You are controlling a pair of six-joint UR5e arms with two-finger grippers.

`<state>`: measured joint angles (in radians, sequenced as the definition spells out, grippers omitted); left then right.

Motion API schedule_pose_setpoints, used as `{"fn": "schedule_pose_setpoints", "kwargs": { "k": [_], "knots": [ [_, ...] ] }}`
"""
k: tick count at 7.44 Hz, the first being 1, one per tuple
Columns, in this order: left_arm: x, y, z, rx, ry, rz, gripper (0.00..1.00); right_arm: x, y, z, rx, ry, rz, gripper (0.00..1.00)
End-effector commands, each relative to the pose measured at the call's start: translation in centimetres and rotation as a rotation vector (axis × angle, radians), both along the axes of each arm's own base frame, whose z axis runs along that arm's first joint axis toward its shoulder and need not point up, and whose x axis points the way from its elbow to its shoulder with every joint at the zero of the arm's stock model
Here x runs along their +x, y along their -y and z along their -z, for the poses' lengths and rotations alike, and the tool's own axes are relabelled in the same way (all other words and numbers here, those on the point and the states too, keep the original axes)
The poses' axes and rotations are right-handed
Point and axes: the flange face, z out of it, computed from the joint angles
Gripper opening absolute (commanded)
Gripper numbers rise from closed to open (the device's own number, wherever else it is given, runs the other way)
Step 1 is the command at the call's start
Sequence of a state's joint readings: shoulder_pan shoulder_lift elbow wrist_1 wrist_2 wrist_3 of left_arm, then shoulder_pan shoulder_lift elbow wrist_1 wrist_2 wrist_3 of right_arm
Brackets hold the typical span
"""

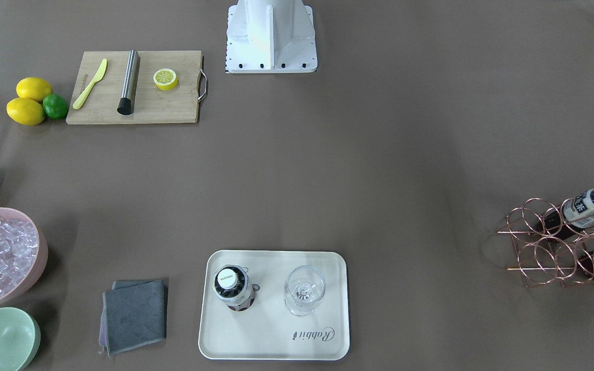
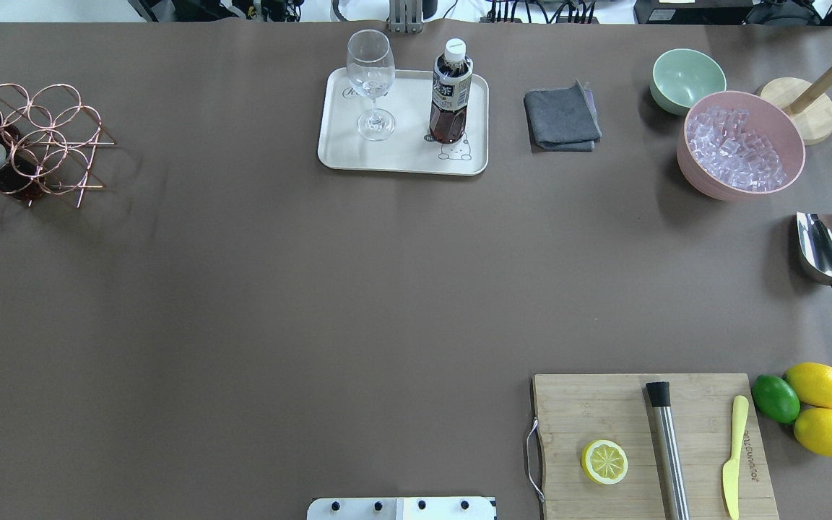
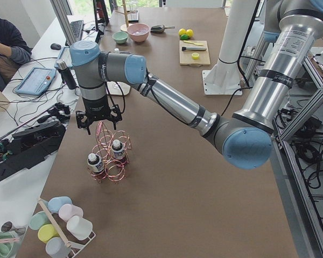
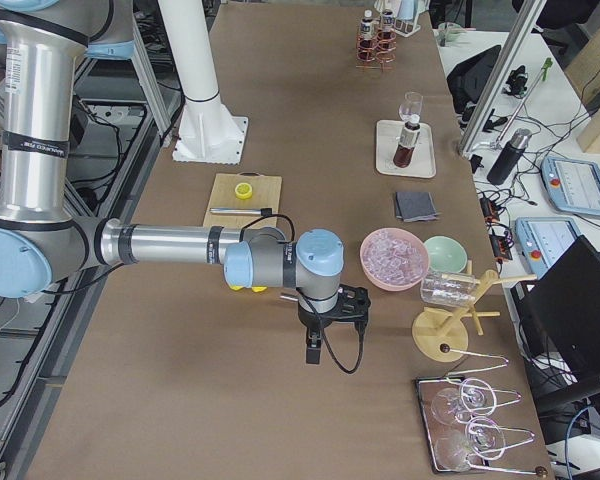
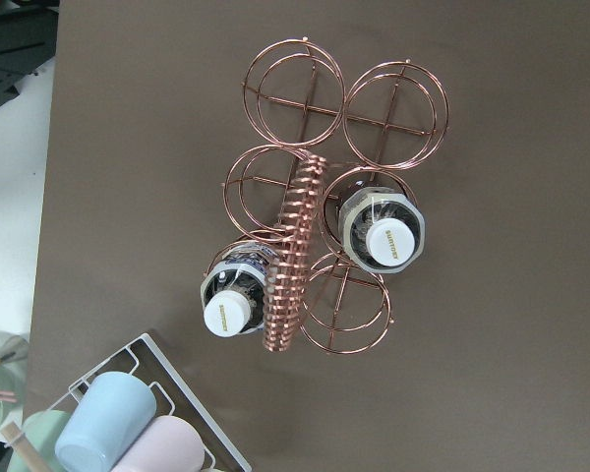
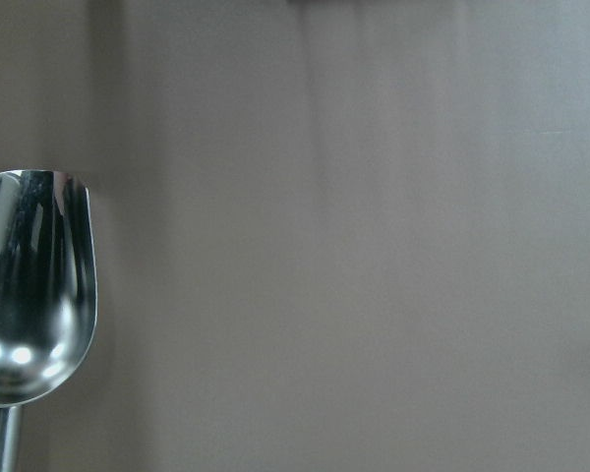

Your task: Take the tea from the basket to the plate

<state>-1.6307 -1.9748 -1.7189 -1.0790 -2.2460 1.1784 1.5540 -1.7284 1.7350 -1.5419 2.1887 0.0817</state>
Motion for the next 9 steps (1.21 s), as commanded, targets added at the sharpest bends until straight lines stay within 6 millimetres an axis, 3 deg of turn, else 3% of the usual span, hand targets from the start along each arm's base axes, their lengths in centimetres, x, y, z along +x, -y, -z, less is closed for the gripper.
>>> {"fn": "schedule_pose_setpoints", "kwargs": {
  "k": [1,3,4,5,6,7,9],
  "knots": [
    [0.4,-4.1,-7.6,-0.365,-0.171,0.306,0.98,-0.1,-0.2,-0.2,-0.006,0.008,0.001,1.0],
    [1.4,-6.9,-14.2,-0.509,-0.229,0.476,0.98,-0.1,-0.4,-0.4,-0.01,0.008,0.002,1.0],
    [1.5,-7.6,-18.3,-0.582,-0.241,0.57,0.98,-0.1,-0.5,-0.5,-0.013,0.008,0.002,1.0],
    [1.7,-7.3,-21.0,-0.672,-0.249,0.675,0.97,-0.1,-0.6,-0.6,-0.015,0.008,0.001,1.0],
    [3.2,-7.6,-22.6,-0.738,-0.242,0.713,0.97,-0.1,-0.6,-0.7,-0.017,0.008,0.001,1.0],
    [5.2,-7.3,-22.3,-0.781,-0.225,0.73,0.97,-0.1,-0.6,-0.7,-0.019,0.008,0.001,1.0],
    [5.7,-6.9,-20.8,-0.825,-0.229,0.796,0.97,-0.1,-0.3,-0.5,-0.009,0.008,0.003,1.0]
  ]
}}
